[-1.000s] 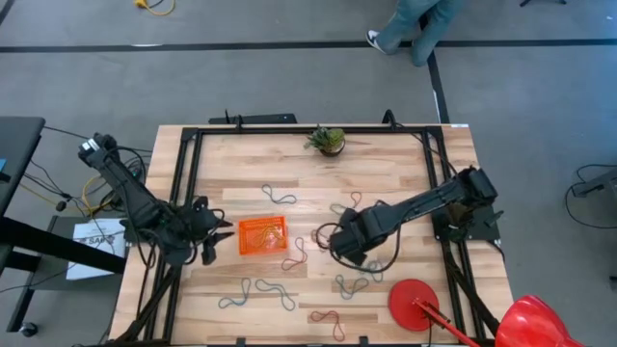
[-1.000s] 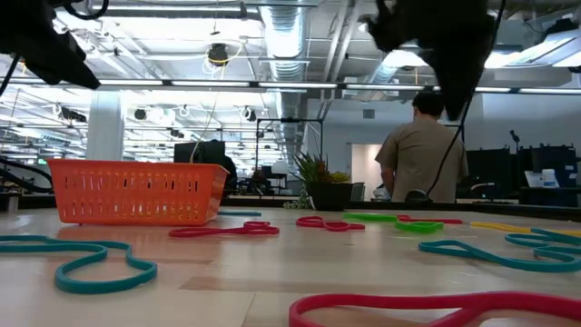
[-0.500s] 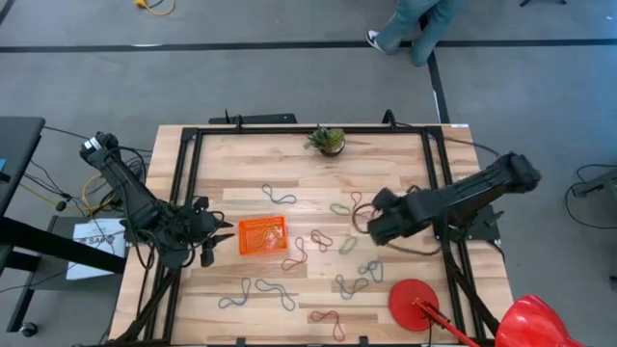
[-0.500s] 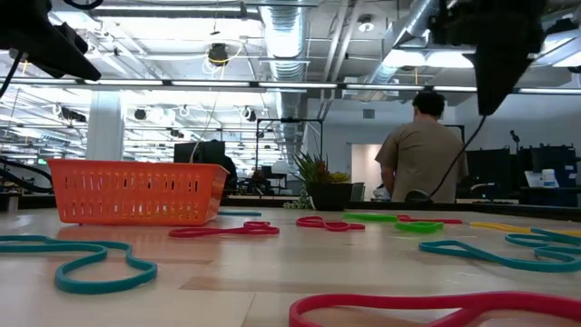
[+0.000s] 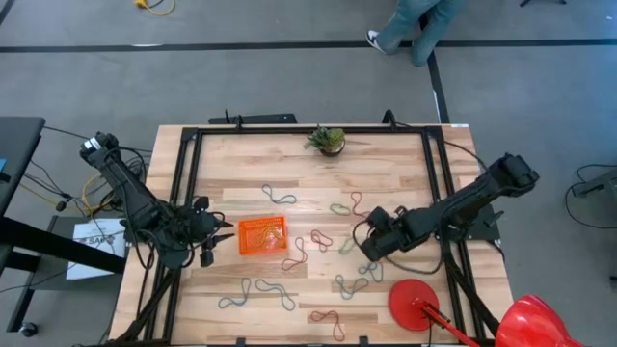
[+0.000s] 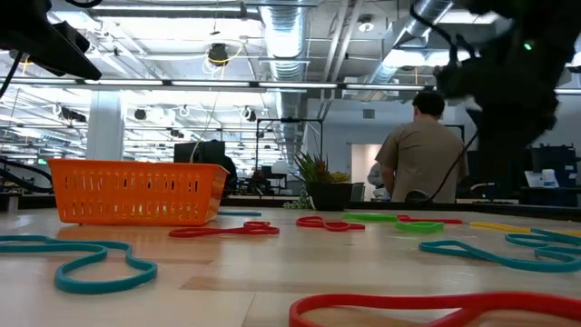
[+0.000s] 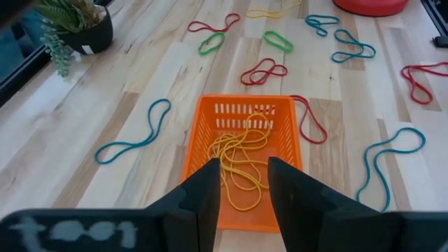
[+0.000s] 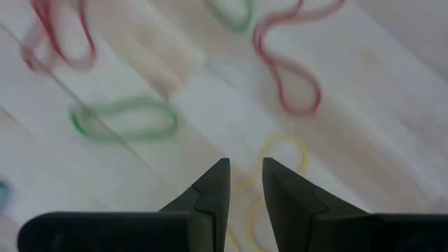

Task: Pick and place rubber bands into bin
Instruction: Put the yellow rubber band into the orange container

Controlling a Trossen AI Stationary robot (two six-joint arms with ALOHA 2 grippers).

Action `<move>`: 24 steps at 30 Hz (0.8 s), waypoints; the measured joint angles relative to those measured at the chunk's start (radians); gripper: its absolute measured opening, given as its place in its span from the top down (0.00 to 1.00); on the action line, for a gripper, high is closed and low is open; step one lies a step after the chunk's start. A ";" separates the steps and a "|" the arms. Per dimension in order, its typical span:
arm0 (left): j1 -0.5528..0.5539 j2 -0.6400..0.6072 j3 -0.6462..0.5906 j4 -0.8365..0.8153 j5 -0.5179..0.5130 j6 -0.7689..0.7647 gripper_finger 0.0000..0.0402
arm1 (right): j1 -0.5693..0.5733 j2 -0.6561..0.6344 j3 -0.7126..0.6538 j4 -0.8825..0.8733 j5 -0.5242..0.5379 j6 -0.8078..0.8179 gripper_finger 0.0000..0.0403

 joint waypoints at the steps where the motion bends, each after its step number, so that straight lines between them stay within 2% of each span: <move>1: 0.000 0.000 0.000 0.000 0.000 0.000 0.72 | 0.007 0.020 0.000 -0.007 -0.024 0.000 0.80; 4: 0.000 0.000 0.000 0.000 0.000 0.000 0.72 | 0.025 0.075 0.000 -0.019 -0.072 0.010 0.80; 9: 0.000 0.000 0.000 0.000 0.000 0.000 0.72 | 0.022 0.144 0.002 -0.019 -0.089 0.017 0.80; 14: 0.000 0.000 0.000 0.000 0.000 0.000 0.72 | -0.008 0.186 0.005 -0.020 -0.187 0.011 0.80; 24: 0.000 0.000 0.000 -0.001 0.000 0.000 0.72 | -0.088 0.195 0.005 -0.006 -0.241 -0.002 0.80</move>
